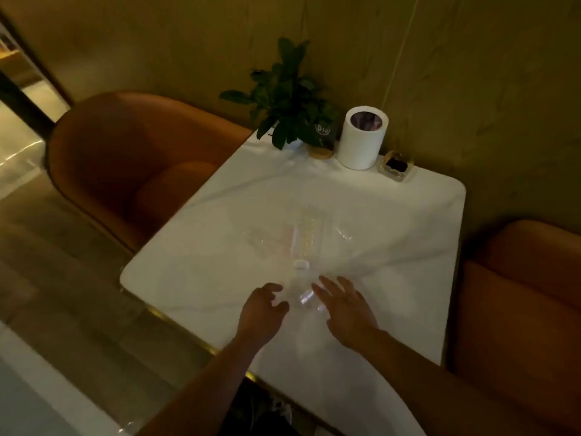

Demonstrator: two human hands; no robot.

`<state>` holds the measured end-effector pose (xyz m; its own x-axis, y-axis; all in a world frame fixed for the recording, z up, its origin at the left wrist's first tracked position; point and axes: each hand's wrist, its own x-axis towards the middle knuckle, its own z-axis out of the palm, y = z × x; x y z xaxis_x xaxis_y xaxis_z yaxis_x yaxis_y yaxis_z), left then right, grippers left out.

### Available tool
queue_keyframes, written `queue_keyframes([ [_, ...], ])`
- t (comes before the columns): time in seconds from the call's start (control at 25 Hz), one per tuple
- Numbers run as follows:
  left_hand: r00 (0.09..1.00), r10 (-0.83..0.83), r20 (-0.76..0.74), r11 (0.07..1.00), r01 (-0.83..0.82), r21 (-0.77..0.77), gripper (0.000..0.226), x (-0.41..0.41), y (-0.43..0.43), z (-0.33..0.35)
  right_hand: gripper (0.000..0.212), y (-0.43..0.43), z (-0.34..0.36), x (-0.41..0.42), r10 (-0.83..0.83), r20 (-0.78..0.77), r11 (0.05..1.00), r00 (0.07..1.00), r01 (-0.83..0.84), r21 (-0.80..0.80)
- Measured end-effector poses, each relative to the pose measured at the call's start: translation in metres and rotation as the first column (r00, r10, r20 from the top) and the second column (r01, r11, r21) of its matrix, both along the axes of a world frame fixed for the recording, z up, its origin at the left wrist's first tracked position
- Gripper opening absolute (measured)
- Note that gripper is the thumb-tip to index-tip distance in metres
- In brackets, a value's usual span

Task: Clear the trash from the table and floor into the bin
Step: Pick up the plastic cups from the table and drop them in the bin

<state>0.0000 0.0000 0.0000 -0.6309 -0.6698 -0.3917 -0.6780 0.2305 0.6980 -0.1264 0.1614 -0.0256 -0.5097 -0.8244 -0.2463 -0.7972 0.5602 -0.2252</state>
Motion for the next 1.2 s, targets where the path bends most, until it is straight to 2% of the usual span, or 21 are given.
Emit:
queue_keyframes([
  [0.08,1.0,-0.002,-0.012,0.987,0.0,-0.161,0.049,-0.025,-0.03,-0.002,0.071,-0.008,-0.005,-0.002,0.061,-0.012,0.995,0.998,-0.06,0.076],
  [0.16,0.994,-0.091,0.065,0.928,0.108,-0.357,0.063,-0.052,-0.065,-0.004,0.065,-0.01,-0.013,0.0,0.074,-0.032,0.994,0.997,-0.071,0.085],
  [0.28,0.896,-0.272,0.352,0.738,0.429,-0.521,0.082,-0.081,-0.109,-0.016,0.063,-0.014,-0.015,-0.004,-0.045,0.012,0.996,0.999,0.044,0.08],
  [0.36,0.772,-0.38,0.509,0.583,0.627,-0.517,0.084,-0.093,-0.133,-0.025,0.068,-0.02,-0.011,-0.007,-0.189,0.077,0.98,0.979,0.183,0.075],
  [0.44,0.657,-0.435,0.616,0.467,0.749,-0.469,0.078,-0.099,-0.149,-0.031,0.072,-0.025,-0.005,-0.011,-0.294,0.126,0.956,0.948,0.293,0.027],
  [0.52,0.594,-0.465,0.657,0.412,0.802,-0.433,0.072,-0.095,-0.161,-0.037,0.075,-0.031,0.004,-0.015,-0.371,0.191,0.924,0.909,0.382,-0.02],
  [0.6,0.592,-0.469,0.655,0.392,0.805,-0.446,0.067,-0.087,-0.169,-0.041,0.077,-0.035,0.008,-0.015,-0.446,0.272,0.878,0.853,0.476,-0.055],
  [0.68,0.612,-0.465,0.64,0.402,0.79,-0.463,0.066,-0.077,-0.173,-0.043,0.077,-0.034,0.01,-0.014,-0.509,0.343,0.82,0.789,0.566,-0.085],
  [0.8,0.549,-0.521,0.653,0.431,0.83,-0.354,0.076,-0.058,-0.176,-0.042,0.078,-0.032,0.011,-0.006,-0.551,0.428,0.759,0.716,0.644,-0.1],
  [0.92,0.525,-0.573,0.629,0.43,0.846,-0.315,0.073,-0.039,-0.178,-0.033,0.075,-0.033,0.014,0.004,-0.541,0.46,0.758,0.704,0.645,-0.095],
  [0.96,0.555,-0.581,0.596,0.483,0.824,-0.297,0.074,-0.036,-0.175,-0.028,0.074,-0.035,0.017,0.009,-0.532,0.483,0.758,0.695,0.645,-0.094],
  [1.0,0.616,-0.583,0.529,0.593,0.768,-0.241,0.078,-0.034,-0.169,-0.021,0.073,-0.038,0.021,0.013,-0.521,0.524,0.748,0.674,0.656,-0.1],
  [1.04,0.717,-0.568,0.404,0.739,0.661,-0.134,0.081,-0.033,-0.16,-0.013,0.072,-0.042,0.028,0.017,-0.504,0.586,0.726,0.635,0.679,-0.112],
  [1.08,0.824,-0.521,0.223,0.846,0.533,0.01,0.081,-0.032,-0.148,-0.004,0.07,-0.046,0.037,0.02,-0.476,0.66,0.686,0.581,0.715,-0.134],
  [1.12,0.896,-0.441,0.046,0.889,0.428,0.164,0.077,-0.029,-0.133,0.008,0.067,-0.051,0.048,0.022,-0.433,0.734,0.631,0.523,0.758,-0.168],
  [1.16,0.93,-0.36,-0.077,0.886,0.366,0.285,0.072,-0.026,-0.118,0.016,0.065,-0.054,0.06,0.023,-0.373,0.799,0.563,0.472,0.8,-0.21],
  [1.2,0.936,-0.322,-0.14,0.869,0.351,0.349,0.071,-0.025,-0.105,0.022,0.063,-0.058,0.07,0.023,-0.304,0.847,0.499,0.437,0.83,-0.249],
])
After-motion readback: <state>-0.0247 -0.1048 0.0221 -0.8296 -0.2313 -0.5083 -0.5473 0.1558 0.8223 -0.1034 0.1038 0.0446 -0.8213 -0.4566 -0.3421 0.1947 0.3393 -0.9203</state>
